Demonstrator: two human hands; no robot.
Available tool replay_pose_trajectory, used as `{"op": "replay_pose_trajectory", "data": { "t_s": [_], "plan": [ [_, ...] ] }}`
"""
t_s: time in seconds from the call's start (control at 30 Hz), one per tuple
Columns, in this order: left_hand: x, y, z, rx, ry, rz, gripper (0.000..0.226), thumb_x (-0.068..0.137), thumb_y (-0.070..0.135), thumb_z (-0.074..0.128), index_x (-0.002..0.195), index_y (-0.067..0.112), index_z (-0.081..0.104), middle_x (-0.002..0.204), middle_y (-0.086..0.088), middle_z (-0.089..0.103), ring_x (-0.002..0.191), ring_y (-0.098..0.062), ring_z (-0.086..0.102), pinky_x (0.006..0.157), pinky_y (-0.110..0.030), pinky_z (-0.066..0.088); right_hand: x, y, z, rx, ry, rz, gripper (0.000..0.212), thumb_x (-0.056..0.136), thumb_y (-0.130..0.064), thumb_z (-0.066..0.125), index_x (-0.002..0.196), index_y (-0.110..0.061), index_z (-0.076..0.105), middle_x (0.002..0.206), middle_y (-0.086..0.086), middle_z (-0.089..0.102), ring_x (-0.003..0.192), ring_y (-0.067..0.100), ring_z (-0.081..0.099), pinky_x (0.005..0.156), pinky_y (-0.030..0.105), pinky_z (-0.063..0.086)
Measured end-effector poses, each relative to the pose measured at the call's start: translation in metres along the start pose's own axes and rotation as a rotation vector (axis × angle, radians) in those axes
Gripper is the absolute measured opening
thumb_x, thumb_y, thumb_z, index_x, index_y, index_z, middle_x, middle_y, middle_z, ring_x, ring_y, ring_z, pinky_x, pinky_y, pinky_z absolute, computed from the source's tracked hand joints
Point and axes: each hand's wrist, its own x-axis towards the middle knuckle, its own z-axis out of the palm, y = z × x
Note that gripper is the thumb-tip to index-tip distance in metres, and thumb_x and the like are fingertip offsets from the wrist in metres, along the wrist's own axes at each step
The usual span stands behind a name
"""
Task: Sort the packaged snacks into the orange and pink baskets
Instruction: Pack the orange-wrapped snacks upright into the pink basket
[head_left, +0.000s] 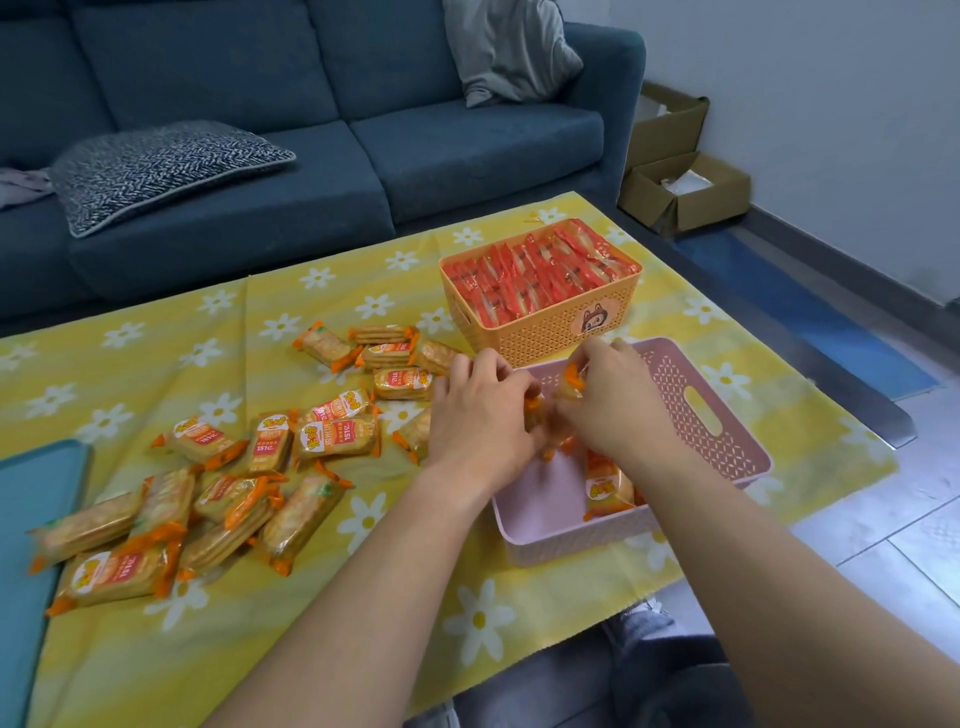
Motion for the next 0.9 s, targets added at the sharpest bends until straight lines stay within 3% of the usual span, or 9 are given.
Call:
{"op": "replay_pose_trajectory", "data": {
  "t_s": [0.07, 0.17, 0.3, 0.33, 0.43, 0.5, 0.6, 0.73, 0.9],
  "plan": [
    [0.000, 0.002, -0.001, 0.001, 0.016, 0.011, 0.054, 0.074, 0.055, 0.071, 0.124, 0.036, 0.059, 0.121, 0.008, 0.048, 0.116, -0.024, 0.040, 0.092, -0.039, 0.033, 0.002, -0.001, 0.002, 0.104, -0.062, 0.070, 0.038, 0.076, -0.023, 0.079, 0.107, -0.014, 0.060, 0.103, 0.007, 0.063, 0.097, 0.027, 0.061, 0.072, 0.032, 0.041],
    [0.000, 0.003, -0.002, -0.026, 0.021, 0.048, 0.064, 0.075, 0.051, 0.073, 0.133, 0.038, 0.049, 0.127, 0.008, 0.049, 0.119, -0.025, 0.041, 0.092, -0.040, 0.033, 0.004, -0.001, -0.006, 0.250, -0.118, 0.151, 0.032, 0.077, -0.025, 0.074, 0.106, -0.018, 0.064, 0.094, 0.002, 0.072, 0.092, 0.024, 0.068, 0.078, 0.035, 0.052],
    [-0.001, 0.005, -0.001, -0.020, -0.012, 0.094, 0.050, 0.081, 0.048, 0.071, 0.129, 0.044, 0.056, 0.126, 0.006, 0.046, 0.117, -0.025, 0.038, 0.092, -0.041, 0.031, 0.007, 0.008, -0.019, 0.544, -0.190, 0.259, 0.016, 0.087, -0.004, 0.065, 0.102, -0.008, 0.070, 0.086, 0.015, 0.075, 0.081, 0.028, 0.072, 0.087, 0.050, 0.060],
    [0.000, 0.006, 0.000, -0.020, -0.011, 0.087, 0.044, 0.083, 0.047, 0.070, 0.125, 0.044, 0.058, 0.126, 0.007, 0.046, 0.117, -0.025, 0.038, 0.092, -0.041, 0.030, 0.008, 0.013, -0.020, 0.517, -0.159, 0.247, 0.015, 0.088, -0.003, 0.063, 0.100, -0.009, 0.070, 0.089, 0.015, 0.075, 0.083, 0.026, 0.071, 0.087, 0.050, 0.060],
    [0.001, 0.010, 0.003, -0.021, 0.015, 0.052, 0.031, 0.085, 0.044, 0.067, 0.116, 0.043, 0.063, 0.121, 0.008, 0.047, 0.115, -0.024, 0.038, 0.090, -0.040, 0.030, 0.007, 0.025, -0.024, 0.065, -0.084, 0.101, 0.016, 0.088, -0.012, 0.061, 0.097, -0.019, 0.072, 0.097, 0.004, 0.075, 0.097, 0.025, 0.069, 0.086, 0.037, 0.056],
    [0.002, 0.012, 0.004, -0.024, 0.039, 0.033, 0.028, 0.085, 0.043, 0.066, 0.112, 0.043, 0.065, 0.118, 0.009, 0.048, 0.112, -0.023, 0.039, 0.088, -0.039, 0.030, -0.003, 0.023, -0.021, -0.125, -0.204, 0.060, 0.016, 0.084, -0.030, 0.068, 0.096, -0.020, 0.071, 0.097, 0.005, 0.074, 0.098, 0.027, 0.069, 0.083, 0.037, 0.056],
    [0.002, 0.014, 0.004, -0.029, 0.043, 0.021, 0.027, 0.084, 0.040, 0.066, 0.111, 0.042, 0.065, 0.117, 0.009, 0.047, 0.112, -0.022, 0.038, 0.090, -0.038, 0.030, -0.016, 0.012, -0.006, -0.418, -0.303, 0.014, 0.043, 0.078, -0.052, 0.071, 0.106, -0.019, 0.069, 0.105, 0.007, 0.072, 0.105, 0.029, 0.068, 0.074, 0.030, 0.047],
    [0.002, 0.015, 0.005, -0.031, 0.026, 0.014, 0.029, 0.084, 0.039, 0.066, 0.113, 0.042, 0.063, 0.119, 0.008, 0.046, 0.114, -0.022, 0.038, 0.092, -0.039, 0.032, -0.020, 0.007, 0.005, -0.534, -0.276, 0.002, 0.057, 0.085, -0.050, 0.071, 0.131, -0.018, 0.059, 0.130, 0.006, 0.064, 0.123, 0.026, 0.060, 0.078, 0.034, 0.045],
    [0.003, 0.012, 0.005, -0.036, 0.023, 0.008, 0.029, 0.085, 0.039, 0.067, 0.114, 0.042, 0.063, 0.118, 0.009, 0.046, 0.112, -0.022, 0.038, 0.090, -0.038, 0.031, -0.018, 0.004, -0.017, -0.507, -0.375, 0.004, 0.040, 0.086, -0.035, 0.073, 0.120, -0.018, 0.062, 0.123, 0.006, 0.068, 0.116, 0.027, 0.063, 0.077, 0.032, 0.042]
  ]
}}
